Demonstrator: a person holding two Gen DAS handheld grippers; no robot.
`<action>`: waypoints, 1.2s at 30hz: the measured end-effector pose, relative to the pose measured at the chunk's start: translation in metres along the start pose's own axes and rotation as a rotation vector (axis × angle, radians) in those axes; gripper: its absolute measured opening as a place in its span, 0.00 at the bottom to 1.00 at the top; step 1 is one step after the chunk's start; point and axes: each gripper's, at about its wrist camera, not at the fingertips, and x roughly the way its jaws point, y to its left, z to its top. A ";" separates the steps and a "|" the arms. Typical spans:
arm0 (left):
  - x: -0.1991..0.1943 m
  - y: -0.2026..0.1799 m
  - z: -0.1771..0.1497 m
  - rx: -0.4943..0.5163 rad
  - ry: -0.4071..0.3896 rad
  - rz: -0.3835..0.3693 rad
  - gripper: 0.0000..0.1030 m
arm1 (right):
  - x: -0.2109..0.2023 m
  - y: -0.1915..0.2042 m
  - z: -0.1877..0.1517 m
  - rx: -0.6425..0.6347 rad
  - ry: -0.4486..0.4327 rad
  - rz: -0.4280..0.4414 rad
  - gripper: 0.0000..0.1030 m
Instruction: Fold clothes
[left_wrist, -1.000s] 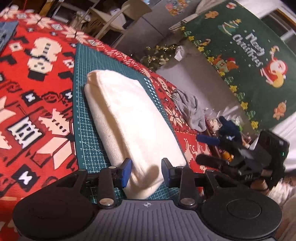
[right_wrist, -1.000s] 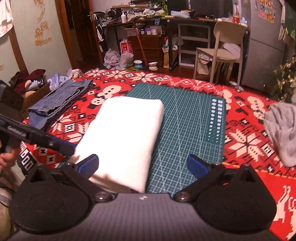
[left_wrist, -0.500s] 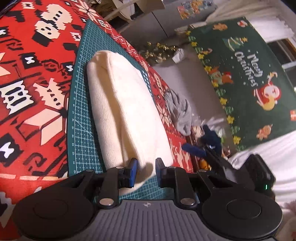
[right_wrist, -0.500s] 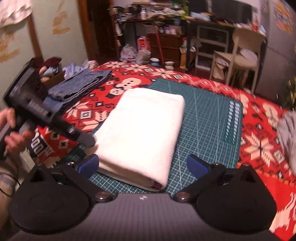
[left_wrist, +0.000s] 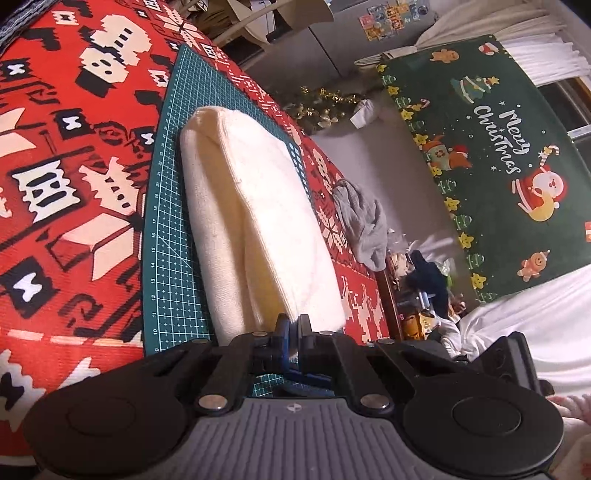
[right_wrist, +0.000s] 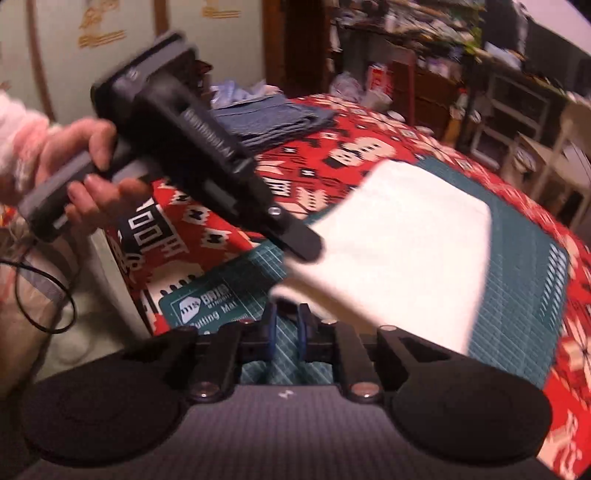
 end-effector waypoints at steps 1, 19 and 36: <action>-0.001 -0.002 0.000 0.002 -0.003 0.000 0.04 | 0.005 0.001 0.002 -0.008 -0.004 -0.005 0.03; 0.003 0.011 -0.010 -0.006 0.016 0.054 0.04 | -0.021 -0.043 0.006 0.220 -0.054 -0.059 0.03; 0.004 0.006 -0.014 0.046 0.024 0.083 0.04 | -0.028 -0.093 0.001 0.347 -0.006 -0.123 0.04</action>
